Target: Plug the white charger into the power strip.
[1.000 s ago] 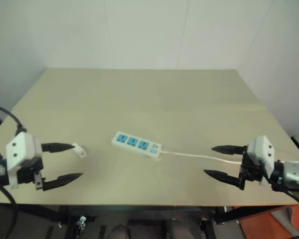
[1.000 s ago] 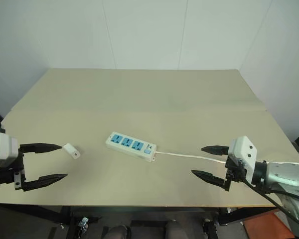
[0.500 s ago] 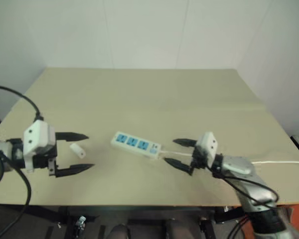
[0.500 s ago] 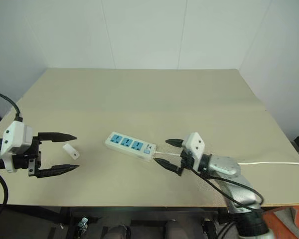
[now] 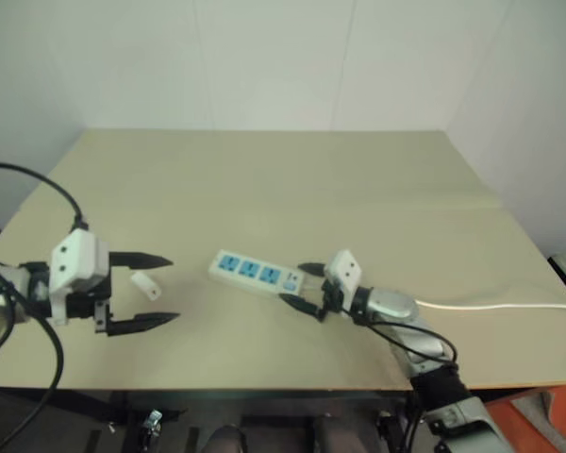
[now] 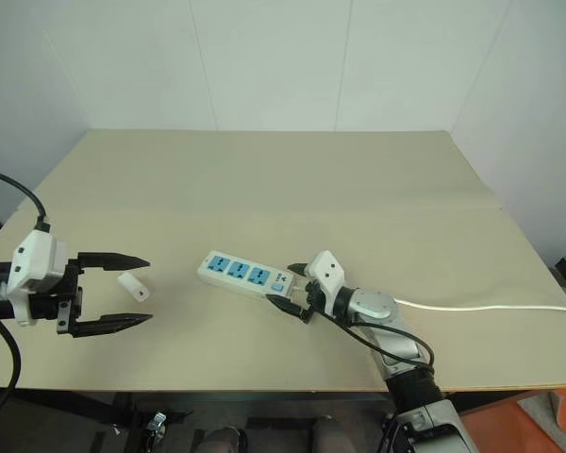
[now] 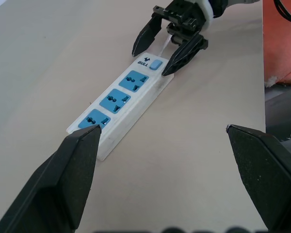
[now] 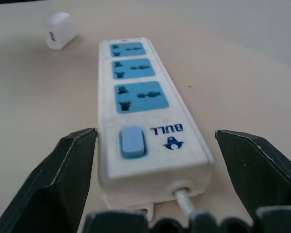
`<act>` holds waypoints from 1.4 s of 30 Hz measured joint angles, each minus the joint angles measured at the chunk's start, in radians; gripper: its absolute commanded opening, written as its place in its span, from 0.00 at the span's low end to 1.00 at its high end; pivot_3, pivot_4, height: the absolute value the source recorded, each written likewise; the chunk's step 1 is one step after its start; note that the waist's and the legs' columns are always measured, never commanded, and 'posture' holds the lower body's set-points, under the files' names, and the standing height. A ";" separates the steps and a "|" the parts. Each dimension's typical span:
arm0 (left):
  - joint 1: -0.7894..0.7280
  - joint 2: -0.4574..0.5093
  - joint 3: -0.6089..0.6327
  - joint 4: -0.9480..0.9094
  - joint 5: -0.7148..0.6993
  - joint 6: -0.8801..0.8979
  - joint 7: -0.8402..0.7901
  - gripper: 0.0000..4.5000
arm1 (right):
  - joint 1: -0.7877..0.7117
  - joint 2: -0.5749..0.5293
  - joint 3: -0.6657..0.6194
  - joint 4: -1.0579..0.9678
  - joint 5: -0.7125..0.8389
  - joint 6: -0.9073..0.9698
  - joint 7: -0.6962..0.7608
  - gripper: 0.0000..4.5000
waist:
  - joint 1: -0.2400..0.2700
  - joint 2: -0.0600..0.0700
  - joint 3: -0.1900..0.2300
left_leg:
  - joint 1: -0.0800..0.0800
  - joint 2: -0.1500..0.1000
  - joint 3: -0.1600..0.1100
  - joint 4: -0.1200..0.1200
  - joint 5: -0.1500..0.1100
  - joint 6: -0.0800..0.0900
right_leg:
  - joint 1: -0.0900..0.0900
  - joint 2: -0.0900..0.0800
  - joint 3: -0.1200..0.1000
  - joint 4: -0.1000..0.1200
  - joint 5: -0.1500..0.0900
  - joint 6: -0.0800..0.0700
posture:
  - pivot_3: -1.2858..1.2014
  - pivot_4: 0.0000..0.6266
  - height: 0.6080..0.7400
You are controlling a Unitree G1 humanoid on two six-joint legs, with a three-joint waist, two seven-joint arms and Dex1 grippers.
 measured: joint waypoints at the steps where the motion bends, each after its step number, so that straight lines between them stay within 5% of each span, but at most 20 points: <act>1: 0.003 0.000 0.000 0.000 0.000 0.000 0.000 1.00 | -0.011 0.002 0.000 0.029 -0.003 -0.009 -0.003 1.00 | 0.000 0.000 0.000 | 0.000 0.000 0.000 0.000 0.000 0.000 | 0.000 0.000 0.000 0.000 0.000 -0.001 | 0.52 0.24 1.00; 27: 0.025 0.003 0.019 -0.002 0.002 -0.002 -0.013 1.00 | -0.096 0.055 0.001 0.221 -0.028 -0.102 0.181 1.00 | -0.024 0.000 0.000 | 0.002 0.001 0.000 -0.001 0.000 0.000 | 0.001 0.002 0.000 0.001 0.000 -0.001 | 0.52 0.24 1.00; 31: 0.026 0.004 0.019 -0.001 0.003 -0.002 -0.014 1.00 | -0.096 0.065 0.001 0.240 -0.039 -0.121 0.182 0.76 | -0.025 -0.002 -0.001 | 0.004 0.001 0.000 -0.001 0.000 0.000 | 0.002 0.002 0.000 0.001 0.000 0.000 | 0.52 0.24 1.00; 42: 0.041 0.019 0.042 0.001 0.006 -0.004 -0.028 1.00 | -0.097 0.086 -0.005 0.263 -0.032 -0.150 0.177 0.76 | -0.027 -0.007 -0.005 | 0.006 0.003 0.000 -0.002 0.000 0.000 | 0.003 0.003 0.000 0.001 -0.001 0.000 | 0.52 0.24 1.00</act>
